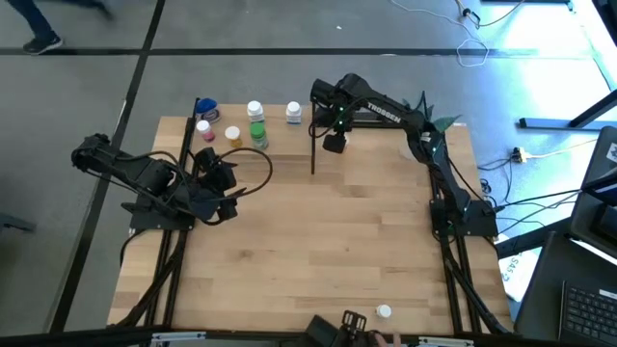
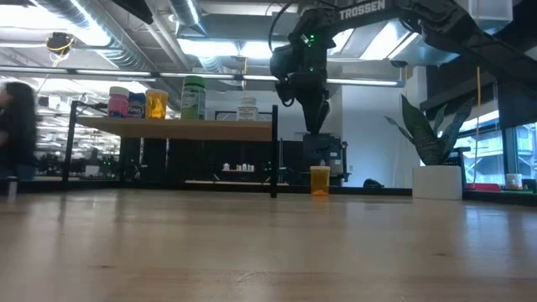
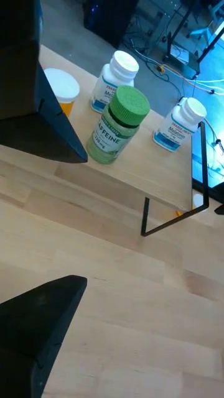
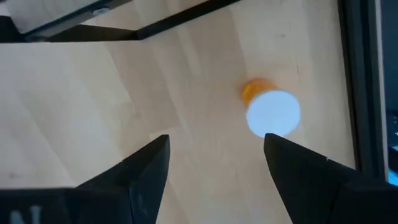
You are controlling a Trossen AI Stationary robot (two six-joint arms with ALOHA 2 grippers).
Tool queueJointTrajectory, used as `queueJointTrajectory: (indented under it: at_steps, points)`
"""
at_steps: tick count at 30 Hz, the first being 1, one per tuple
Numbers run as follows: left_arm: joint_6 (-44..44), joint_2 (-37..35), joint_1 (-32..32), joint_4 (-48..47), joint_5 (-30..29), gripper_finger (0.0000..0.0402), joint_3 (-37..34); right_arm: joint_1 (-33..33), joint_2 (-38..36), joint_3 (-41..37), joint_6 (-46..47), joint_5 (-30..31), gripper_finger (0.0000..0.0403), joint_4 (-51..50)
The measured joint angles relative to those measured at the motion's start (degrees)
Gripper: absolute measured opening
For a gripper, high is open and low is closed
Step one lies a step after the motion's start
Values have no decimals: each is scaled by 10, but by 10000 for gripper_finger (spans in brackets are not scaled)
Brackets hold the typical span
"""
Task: Pick and place medicine bottles onto shelf by color
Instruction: Put the orange pill bottle on the shelf
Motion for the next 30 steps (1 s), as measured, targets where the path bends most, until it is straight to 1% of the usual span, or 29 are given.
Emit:
queueJointTrajectory:
  at_steps: [7, 13, 16, 18, 26, 28, 30]
  points:
    - [0, 0, 0, 0, 0, 306, 0, -10, 0, 0, -1, -6, 269, 0]
    - [0, 0, 0, 0, 0, 306, 0, -17, -1, -21, 0, -5, 314, -1]
    - [0, 0, 0, 0, 0, 306, 0, -26, -1, -48, -2, -10, 325, 4]
    - [0, 0, 0, 0, 0, 306, 0, -31, 0, -65, -3, -22, 327, 14]
    - [0, 0, 0, 0, 0, 306, 0, -36, 0, -93, -26, -20, 327, 87]
    - [0, 0, 0, 0, 0, 306, 0, -37, 0, -93, -22, -8, 327, 85]
    - [0, 0, 0, 0, 0, 306, 0, -37, 0, -93, -2, 17, 327, 85]
